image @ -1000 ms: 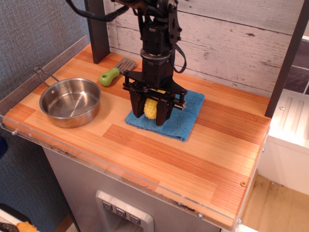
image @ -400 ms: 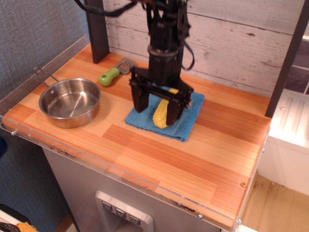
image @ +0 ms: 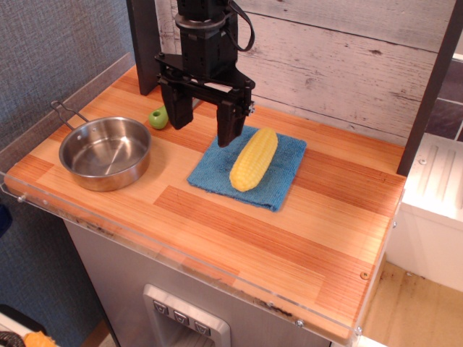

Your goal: Put the corn cob on the blue cloth.

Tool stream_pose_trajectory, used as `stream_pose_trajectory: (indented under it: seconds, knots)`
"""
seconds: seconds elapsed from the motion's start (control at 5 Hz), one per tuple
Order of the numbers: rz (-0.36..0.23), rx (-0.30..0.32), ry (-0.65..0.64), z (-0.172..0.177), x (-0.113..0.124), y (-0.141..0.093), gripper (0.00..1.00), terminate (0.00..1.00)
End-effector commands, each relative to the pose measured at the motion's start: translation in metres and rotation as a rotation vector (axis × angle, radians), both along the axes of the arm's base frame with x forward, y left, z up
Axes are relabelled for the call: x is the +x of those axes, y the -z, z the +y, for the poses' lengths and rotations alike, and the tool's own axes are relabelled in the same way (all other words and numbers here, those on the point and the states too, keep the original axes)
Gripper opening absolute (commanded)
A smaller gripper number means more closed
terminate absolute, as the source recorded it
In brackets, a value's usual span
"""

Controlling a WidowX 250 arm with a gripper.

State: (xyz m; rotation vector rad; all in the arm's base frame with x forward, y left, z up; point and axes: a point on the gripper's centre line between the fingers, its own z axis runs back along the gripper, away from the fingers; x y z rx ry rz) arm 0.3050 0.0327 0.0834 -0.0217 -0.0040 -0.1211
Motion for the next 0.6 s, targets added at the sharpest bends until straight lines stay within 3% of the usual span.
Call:
stream_pose_trajectory:
  seconds: [0.0, 0.2, 0.4]
  knots:
    - [-0.043, 0.056, 0.052, 0.0041, -0.0022, -0.0118, 1.0, 0.0]
    - [-0.043, 0.056, 0.052, 0.0041, -0.0022, -0.0118, 1.0, 0.0]
    - [-0.043, 0.056, 0.052, 0.0041, -0.0022, -0.0118, 1.0, 1.0]
